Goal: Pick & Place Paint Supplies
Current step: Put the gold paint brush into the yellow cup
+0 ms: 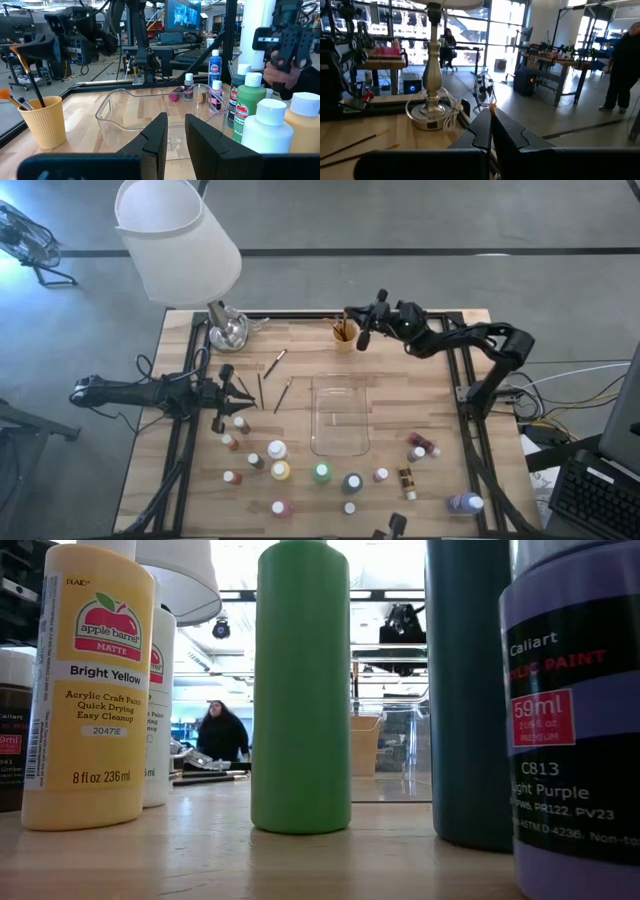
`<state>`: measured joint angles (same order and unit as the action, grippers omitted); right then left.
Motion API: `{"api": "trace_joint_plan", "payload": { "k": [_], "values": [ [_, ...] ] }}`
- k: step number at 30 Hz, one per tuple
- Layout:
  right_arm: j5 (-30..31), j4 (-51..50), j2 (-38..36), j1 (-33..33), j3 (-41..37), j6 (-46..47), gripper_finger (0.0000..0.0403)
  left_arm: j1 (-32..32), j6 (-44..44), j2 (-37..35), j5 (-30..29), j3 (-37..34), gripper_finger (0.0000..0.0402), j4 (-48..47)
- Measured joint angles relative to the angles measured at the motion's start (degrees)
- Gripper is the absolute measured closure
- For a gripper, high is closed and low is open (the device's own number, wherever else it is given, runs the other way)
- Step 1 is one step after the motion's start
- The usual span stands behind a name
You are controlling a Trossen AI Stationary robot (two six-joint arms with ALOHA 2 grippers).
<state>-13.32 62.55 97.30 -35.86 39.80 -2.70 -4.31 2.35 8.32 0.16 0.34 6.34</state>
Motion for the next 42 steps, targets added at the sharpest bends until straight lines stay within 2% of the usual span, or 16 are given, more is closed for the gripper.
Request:
{"api": "trace_joint_plan", "payload": {
  "k": [22, 38, 42],
  "values": [
    [1.4, -0.7, 5.3, 0.0, 0.0, 0.4, 0.0394, 0.0, 0.0, 0.0, 0.0, 0.0, 0.0328, 0.0],
    [1.4, -4.2, 5.5, 0.0, 0.0, 0.5, 0.0394, 0.0, 0.0, 0.0, 0.0, 0.0, 0.0328, 0.0],
    [1.4, -4.2, 5.5, 0.0, 0.0, 1.0, 0.0381, 0.0, 0.0, 0.0, 0.0, 0.0, 0.0328, 0.0]
  ]
}}
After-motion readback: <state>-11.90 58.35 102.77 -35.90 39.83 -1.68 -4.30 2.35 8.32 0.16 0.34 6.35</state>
